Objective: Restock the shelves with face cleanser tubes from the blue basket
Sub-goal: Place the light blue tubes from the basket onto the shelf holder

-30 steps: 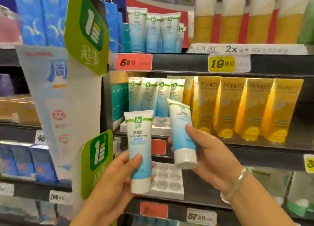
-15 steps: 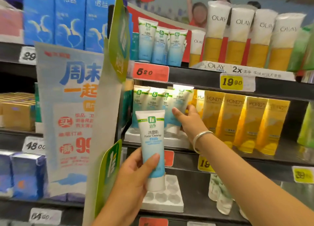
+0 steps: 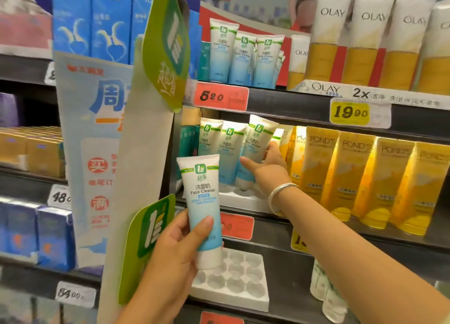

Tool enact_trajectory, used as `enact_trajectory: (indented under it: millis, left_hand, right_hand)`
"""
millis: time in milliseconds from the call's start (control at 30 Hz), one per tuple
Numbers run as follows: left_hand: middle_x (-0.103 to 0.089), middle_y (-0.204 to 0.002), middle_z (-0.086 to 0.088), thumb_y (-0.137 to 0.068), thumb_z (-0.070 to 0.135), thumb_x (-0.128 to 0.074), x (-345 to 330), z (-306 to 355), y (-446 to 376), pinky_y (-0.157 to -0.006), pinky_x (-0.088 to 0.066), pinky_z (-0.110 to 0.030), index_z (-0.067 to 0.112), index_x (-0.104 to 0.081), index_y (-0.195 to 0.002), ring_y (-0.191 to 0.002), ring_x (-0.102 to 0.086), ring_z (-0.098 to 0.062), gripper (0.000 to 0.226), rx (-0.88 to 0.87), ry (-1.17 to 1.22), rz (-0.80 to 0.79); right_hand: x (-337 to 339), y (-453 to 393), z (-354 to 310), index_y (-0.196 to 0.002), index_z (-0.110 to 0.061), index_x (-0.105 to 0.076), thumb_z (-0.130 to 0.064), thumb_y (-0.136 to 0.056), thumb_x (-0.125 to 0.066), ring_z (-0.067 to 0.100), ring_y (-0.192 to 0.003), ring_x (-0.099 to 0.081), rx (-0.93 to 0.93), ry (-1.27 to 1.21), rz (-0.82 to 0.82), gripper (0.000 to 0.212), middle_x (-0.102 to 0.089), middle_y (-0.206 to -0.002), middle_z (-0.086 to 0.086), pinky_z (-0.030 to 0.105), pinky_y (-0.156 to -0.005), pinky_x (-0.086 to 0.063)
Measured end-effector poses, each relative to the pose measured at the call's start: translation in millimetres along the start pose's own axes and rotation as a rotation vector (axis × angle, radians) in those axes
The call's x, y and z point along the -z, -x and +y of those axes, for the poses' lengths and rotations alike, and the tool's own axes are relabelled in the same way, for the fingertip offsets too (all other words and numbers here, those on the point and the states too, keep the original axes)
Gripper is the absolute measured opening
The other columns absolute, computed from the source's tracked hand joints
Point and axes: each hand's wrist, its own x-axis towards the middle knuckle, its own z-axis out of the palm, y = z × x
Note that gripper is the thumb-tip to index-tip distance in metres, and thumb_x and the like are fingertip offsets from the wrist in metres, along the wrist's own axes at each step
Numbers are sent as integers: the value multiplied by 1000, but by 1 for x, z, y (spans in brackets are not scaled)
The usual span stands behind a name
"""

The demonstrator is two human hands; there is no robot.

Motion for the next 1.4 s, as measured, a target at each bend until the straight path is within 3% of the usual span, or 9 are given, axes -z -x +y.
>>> enact_trajectory:
  millis: [133,467,567,667,867,1000,1133,1233,1400]
  left_hand:
    - [-74,-88,-6,-62,23,-65,-3,-2,1,-68,-52,-28,20,-63,-105,-77,-70,-13,43,-19,-3,37]
    - [-73,-92,-6,-53,32,-71,-10,7,-2,-61,-55,-23,20,-64,-110,-80,-70,-13,58,-54,-18,5]
    - [-73,-94,-7,-50,30,-72,-9,7,0,-59,-55,-23,19,-61,-112,-80,-70,-15,64,-48,17,20]
    - [-73,-91,-6,-53,26,-72,-13,11,-2,-58,-56,-26,17,-57,-113,-77,-71,-16,63,-50,48,2]
    - [-74,-87,-2,-55,34,-71,-38,22,-22,-61,-58,-31,17,-55,-108,-78,-71,-15,59,-38,-113,-67]
    - [-72,-79,-3,-57,32,-71,-64,21,-43,-58,-56,-28,12,-52,-105,-67,-69,-12,56,-7,-188,-126]
    - [-72,-92,-11,-75,22,-72,-77,18,-62,-66,-53,-30,14,-58,-100,-77,-68,-17,30,-31,-304,-184]
    - [-67,-104,-3,-80,24,-70,-84,17,-77,-70,-52,-20,24,-63,-105,-91,-64,-10,26,-167,-552,-145]
    - [-67,-101,-1,-82,13,-67,-90,20,-94,-83,-52,-26,23,-60,-107,-92,-63,-10,28,-296,-679,-68]
  right_hand:
    - [-3,-4,2,-109,-20,-42,-17,-80,-70,15,-94,-56,47,128,-61,40,-59,-117,1,29,-74,-53]
    - [-4,-13,-6,-113,-16,-38,-22,-83,-67,27,-111,-56,-25,426,-167,43,-55,-124,7,38,-88,-50]
    - [9,-5,-5,-121,-16,-40,-23,-84,-65,25,-112,-55,-100,315,-248,45,-55,-125,7,38,-86,-54]
    - [28,6,-6,-127,-17,-37,-32,-86,-61,16,-97,-52,13,292,-206,50,-55,-112,2,19,-62,-47]
    - [44,43,-23,-88,-26,-62,-46,-88,-47,10,-87,-63,81,-71,-317,25,-66,-93,-5,22,-70,-55]
    - [55,52,-23,-100,-16,-64,-34,-83,-57,8,-83,-70,-16,-261,-450,26,-72,-93,-2,19,-63,-55]
    - [63,42,-20,-110,-9,-54,-16,-85,-61,16,-91,-68,-82,-360,-303,27,-66,-108,10,27,-68,-59]
    - [65,31,-19,-103,-13,-50,-21,-82,-67,17,-95,-63,92,-48,-94,29,-62,-104,3,32,-76,-57]
    - [42,22,-12,-96,-22,-38,-19,-83,-65,9,-92,-52,254,145,117,30,-50,-102,-8,9,-54,-46]
